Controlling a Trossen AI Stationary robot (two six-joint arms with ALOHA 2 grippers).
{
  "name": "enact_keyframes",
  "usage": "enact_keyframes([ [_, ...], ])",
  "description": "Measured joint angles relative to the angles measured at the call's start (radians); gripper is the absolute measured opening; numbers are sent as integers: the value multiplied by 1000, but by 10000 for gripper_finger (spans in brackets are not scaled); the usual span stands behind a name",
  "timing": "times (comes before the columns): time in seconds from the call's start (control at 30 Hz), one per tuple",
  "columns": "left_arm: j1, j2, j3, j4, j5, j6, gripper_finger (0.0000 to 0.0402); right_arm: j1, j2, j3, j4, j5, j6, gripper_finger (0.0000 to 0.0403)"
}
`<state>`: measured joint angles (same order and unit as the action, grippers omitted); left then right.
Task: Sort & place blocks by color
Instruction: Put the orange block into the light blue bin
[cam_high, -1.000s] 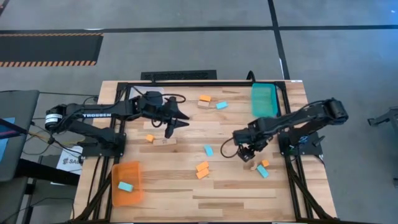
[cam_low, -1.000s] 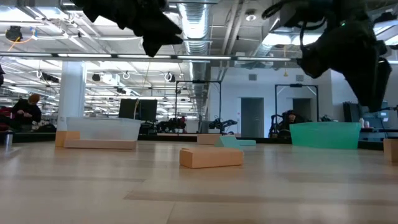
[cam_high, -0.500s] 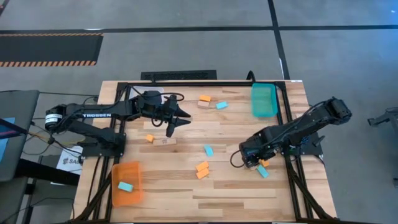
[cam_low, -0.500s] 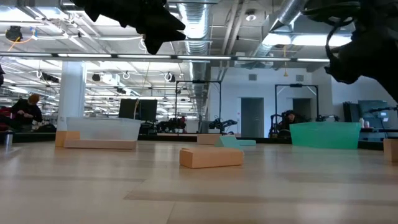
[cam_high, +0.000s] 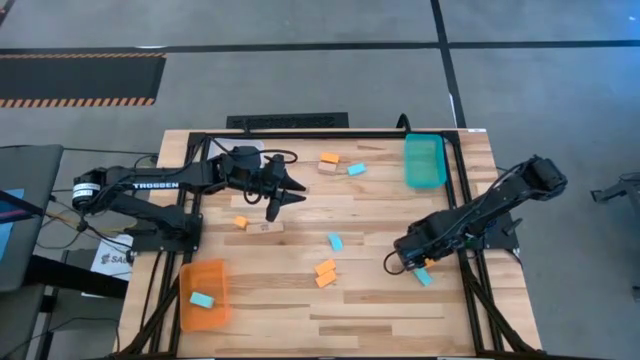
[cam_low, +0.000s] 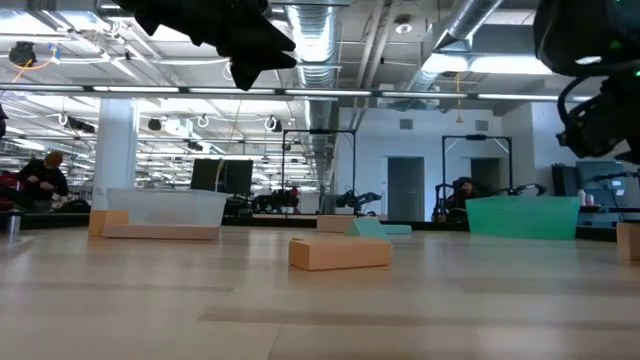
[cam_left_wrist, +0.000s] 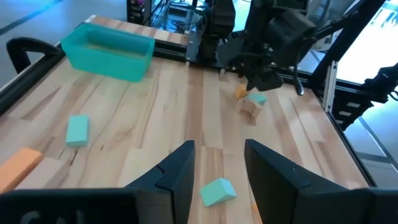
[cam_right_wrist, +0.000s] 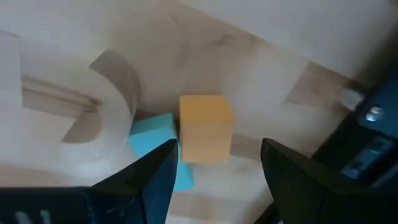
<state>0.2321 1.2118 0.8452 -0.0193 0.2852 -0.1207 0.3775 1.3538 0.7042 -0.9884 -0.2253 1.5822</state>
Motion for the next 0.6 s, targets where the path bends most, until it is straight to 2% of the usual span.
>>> enact_keyframes([
  [0.2,0,0,0,-5,27,-22,127,0,-1,-56,64,4,16,254],
  [0.43,-3,0,0,-32,25,-23,127,0,-2,-147,271,5,12,254],
  [0.6,-3,0,0,-35,25,-23,127,0,-3,-157,291,2,15,244],
])
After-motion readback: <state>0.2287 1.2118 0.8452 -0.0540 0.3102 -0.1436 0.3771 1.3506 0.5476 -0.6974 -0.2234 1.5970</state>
